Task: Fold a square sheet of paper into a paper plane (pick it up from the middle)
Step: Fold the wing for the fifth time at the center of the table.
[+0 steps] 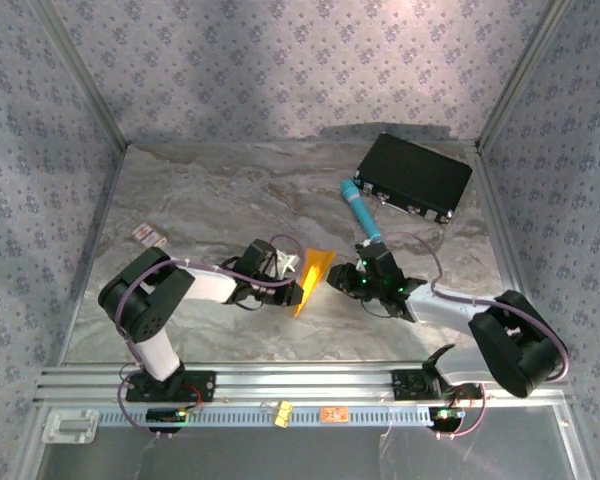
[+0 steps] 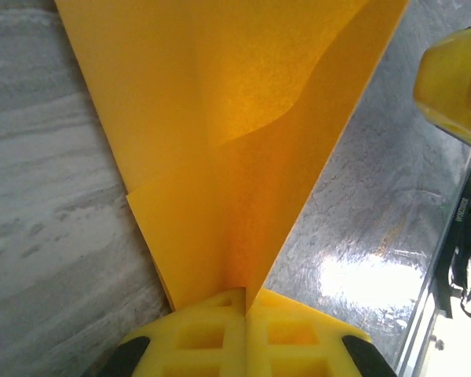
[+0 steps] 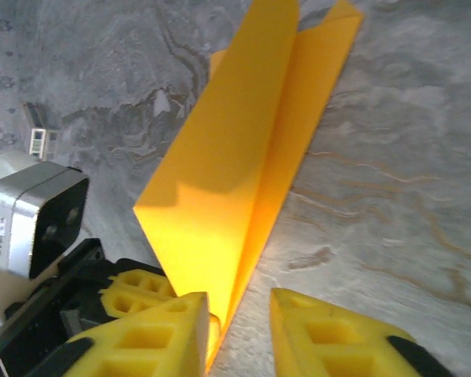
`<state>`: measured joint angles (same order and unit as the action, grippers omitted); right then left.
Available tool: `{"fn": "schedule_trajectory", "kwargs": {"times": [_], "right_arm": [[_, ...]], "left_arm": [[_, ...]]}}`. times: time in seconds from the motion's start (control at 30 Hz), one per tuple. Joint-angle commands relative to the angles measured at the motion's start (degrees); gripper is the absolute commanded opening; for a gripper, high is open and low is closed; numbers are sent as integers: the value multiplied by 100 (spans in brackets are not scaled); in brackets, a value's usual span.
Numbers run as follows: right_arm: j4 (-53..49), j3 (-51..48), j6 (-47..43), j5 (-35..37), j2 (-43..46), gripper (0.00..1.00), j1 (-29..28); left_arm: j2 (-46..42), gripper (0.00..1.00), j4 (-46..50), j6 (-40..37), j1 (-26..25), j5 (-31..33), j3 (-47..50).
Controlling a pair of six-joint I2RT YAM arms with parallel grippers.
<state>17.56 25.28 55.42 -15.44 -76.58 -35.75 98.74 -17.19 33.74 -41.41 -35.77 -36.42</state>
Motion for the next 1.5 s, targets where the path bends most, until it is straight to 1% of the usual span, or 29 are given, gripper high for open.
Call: {"fn": "schedule_trajectory", "kwargs": {"times": [0.0,0.07,0.27,0.43,0.7,0.8,1.2,1.47], "right_arm": [[435,259,-235,-205,-269,22,-75],[517,344,-299,-273,-415,19,-134],[714,569,-342,-347,-812,16,-283],[867,694,-269,-308,-1161,15,-359],[955,821,-207,-161,-1549,13,-353],[1017,804,-216,-101,-1615,13,-306],[1012,900,-238,-248,-1878,13,-142],[848,916,-215,-240,-1836,13,-112]], "left_arm": [[279,0,60,30,-12,-298,-61],[336,0,149,17,17,-356,-123],[517,0,312,6,63,-540,-275],[672,0,465,-7,92,-679,-425],[743,0,514,-9,142,-721,-419],[726,0,451,35,169,-730,-351],[801,0,339,122,282,-871,-287],[849,0,554,55,358,-950,-401]]}}
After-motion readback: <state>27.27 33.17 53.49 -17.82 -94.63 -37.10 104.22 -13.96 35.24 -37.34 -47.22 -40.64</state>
